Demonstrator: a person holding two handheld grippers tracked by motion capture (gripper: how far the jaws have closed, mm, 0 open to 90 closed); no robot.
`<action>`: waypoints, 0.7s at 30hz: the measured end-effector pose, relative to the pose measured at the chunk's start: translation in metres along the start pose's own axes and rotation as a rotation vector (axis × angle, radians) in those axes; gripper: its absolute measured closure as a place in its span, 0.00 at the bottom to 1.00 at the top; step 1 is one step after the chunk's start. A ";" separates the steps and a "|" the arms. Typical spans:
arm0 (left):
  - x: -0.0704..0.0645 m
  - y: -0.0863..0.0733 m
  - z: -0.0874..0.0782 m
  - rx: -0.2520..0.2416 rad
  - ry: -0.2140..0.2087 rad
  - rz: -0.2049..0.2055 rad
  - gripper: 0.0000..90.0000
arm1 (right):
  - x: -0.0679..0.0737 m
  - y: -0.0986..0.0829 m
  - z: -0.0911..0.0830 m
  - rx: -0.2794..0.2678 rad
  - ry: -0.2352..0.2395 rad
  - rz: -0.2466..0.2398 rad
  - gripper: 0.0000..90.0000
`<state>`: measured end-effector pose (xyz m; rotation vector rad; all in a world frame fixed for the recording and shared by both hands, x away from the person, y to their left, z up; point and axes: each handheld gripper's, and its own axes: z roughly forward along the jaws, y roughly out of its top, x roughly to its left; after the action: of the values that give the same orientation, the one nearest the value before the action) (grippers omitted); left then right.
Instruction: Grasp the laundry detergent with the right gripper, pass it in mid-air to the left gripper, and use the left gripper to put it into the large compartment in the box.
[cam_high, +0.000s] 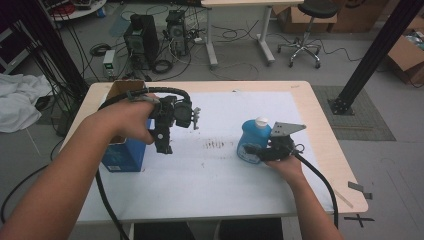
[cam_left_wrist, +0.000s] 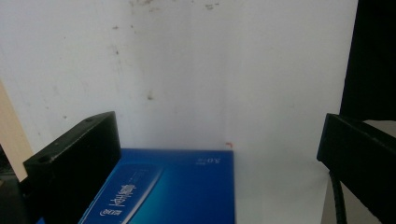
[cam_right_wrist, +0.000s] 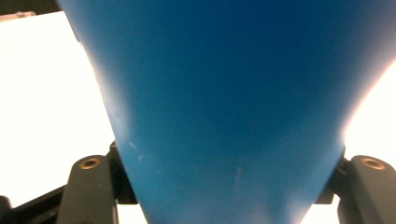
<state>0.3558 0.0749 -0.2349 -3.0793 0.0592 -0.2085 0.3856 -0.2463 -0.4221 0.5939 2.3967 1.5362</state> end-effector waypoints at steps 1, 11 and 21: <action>0.000 0.000 0.000 0.003 -0.001 0.001 0.00 | 0.000 0.000 0.000 -0.001 0.001 0.000 0.37; 0.001 0.001 0.001 0.007 -0.001 0.002 0.00 | 0.001 -0.003 0.000 -0.004 0.007 -0.002 0.46; 0.000 0.002 0.001 0.002 -0.001 0.004 0.00 | 0.001 -0.003 -0.001 -0.009 0.003 -0.010 0.50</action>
<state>0.3561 0.0731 -0.2356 -3.0775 0.0644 -0.2073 0.3836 -0.2477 -0.4243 0.5769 2.3900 1.5449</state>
